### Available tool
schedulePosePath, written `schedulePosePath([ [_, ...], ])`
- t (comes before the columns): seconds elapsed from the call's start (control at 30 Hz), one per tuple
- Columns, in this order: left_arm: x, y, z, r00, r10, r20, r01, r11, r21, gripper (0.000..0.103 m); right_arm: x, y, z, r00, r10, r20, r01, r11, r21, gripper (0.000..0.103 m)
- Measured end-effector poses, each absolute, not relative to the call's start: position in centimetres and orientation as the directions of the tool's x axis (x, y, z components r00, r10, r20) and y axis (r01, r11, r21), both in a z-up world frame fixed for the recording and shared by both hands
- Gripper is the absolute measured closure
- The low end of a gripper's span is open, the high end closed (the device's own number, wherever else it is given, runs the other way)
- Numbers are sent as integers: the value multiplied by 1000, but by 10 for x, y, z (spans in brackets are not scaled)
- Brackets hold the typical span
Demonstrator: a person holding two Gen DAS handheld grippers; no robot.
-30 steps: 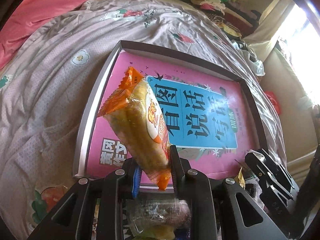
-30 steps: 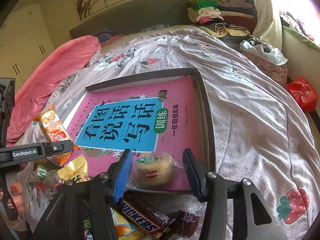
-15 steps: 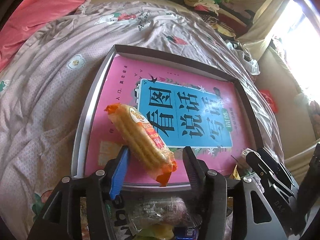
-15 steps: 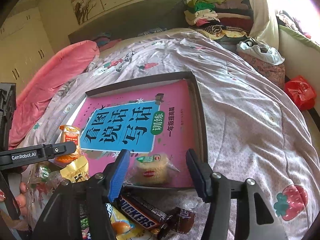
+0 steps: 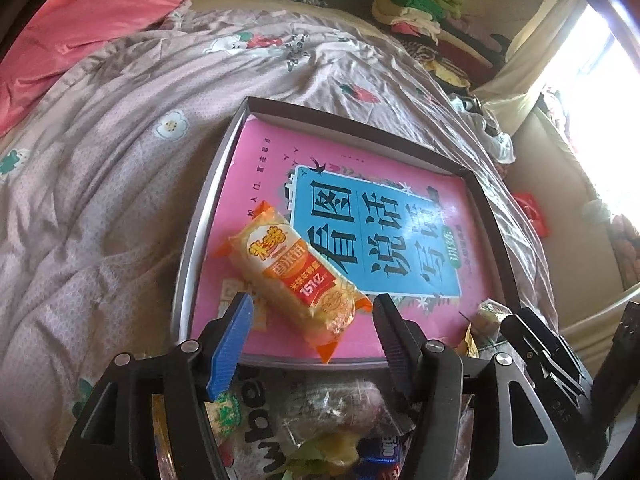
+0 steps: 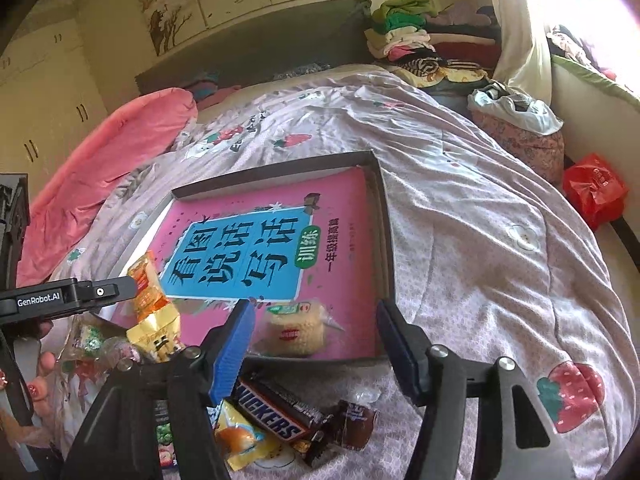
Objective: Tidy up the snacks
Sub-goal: 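Withdraw the left tool from the tray toward the clear nut bag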
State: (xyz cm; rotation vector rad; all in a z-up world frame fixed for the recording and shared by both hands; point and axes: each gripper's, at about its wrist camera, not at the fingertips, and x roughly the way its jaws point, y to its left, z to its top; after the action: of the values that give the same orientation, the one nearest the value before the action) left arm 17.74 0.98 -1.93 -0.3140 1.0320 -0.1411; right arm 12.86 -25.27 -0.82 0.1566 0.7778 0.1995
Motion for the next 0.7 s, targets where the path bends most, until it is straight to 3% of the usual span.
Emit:
schedulePosePath([
  [0.4, 159, 15, -8, 527, -279, -803, -7, 943, -332, 38, 118, -235, -2, 648, 401, -647, -265, 916, 302, 40],
  [0.53, 152, 15, -6, 531, -290, -796, 7, 941, -337, 31, 120, -225, -7, 619, 414, -667, -293, 910, 293, 40],
  [0.7, 145, 15, -3, 532, -306, -790, 23, 937, -347, 30, 126, -223, -9, 620, 394, -678, -280, 919, 278, 40],
])
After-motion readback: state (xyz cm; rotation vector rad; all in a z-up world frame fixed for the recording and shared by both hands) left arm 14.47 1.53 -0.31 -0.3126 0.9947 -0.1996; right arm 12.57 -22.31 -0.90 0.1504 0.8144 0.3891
